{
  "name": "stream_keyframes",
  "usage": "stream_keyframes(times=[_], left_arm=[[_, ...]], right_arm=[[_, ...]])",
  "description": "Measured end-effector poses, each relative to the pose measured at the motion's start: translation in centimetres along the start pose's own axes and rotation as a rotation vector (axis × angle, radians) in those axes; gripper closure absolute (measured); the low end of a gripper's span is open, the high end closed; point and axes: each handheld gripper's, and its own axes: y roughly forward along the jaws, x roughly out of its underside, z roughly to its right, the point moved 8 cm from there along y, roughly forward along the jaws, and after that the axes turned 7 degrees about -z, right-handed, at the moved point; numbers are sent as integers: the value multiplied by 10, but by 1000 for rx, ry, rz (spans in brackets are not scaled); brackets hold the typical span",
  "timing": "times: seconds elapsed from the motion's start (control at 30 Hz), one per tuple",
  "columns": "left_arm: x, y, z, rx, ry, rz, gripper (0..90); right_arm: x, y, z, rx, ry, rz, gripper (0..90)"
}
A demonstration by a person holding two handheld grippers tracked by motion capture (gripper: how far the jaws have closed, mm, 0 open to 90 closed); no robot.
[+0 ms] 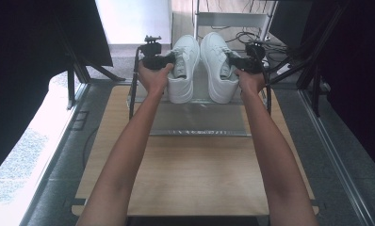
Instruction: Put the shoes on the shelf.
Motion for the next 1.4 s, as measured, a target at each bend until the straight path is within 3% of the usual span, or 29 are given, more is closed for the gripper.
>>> stream_keyframes(times=[0.1, 0.13, 0.23, 0.33, 0.43, 0.53, 0.57, 0.6, 0.67, 0.77, 0.93, 1.03, 1.2, 1.4], left_arm=[[3, 5, 0, -13, 3, -15, 782], [8, 12, 0, -23, 12, -29, 773], [10, 19, 4, 47, -33, -30, 724], [9, 19, 5, 64, -6, -28, 642], [7, 14, 4, 91, -5, -13, 553], [6, 9, 4, 72, 26, -4, 515], [7, 6, 4, 58, 50, 5, 515], [8, 0, 7, 80, 60, 20, 515], [9, -6, 10, 103, 62, 27, 522], [9, -14, 11, 127, 58, 35, 551], [14, -36, 15, 210, 46, 47, 591], [20, -44, 15, 209, 80, 42, 617], [33, -56, 9, 230, 92, 41, 674], [50, -65, 1, 201, 135, 33, 765]], right_arm=[[1, 3, -3, 9, -14, -3, 802], [2, 7, -7, 11, -33, -6, 755], [6, 18, -11, 12, -67, -35, 699], [6, 18, -10, -6, -56, -24, 648], [4, 14, -12, -64, -62, -15, 571], [0, 3, -15, -106, -81, 22, 557], [0, 3, -15, -106, -81, 22, 557], [-2, -6, -15, -136, -83, 56, 544], [-3, -15, -14, -141, -96, 68, 544], [0, -28, -8, -124, -121, 85, 549], [7, -46, 4, -85, -157, 115, 559], [15, -52, 8, -95, -174, 107, 568], [26, -61, 15, -106, -203, 102, 604], [44, -64, 21, -79, -283, 73, 701]])
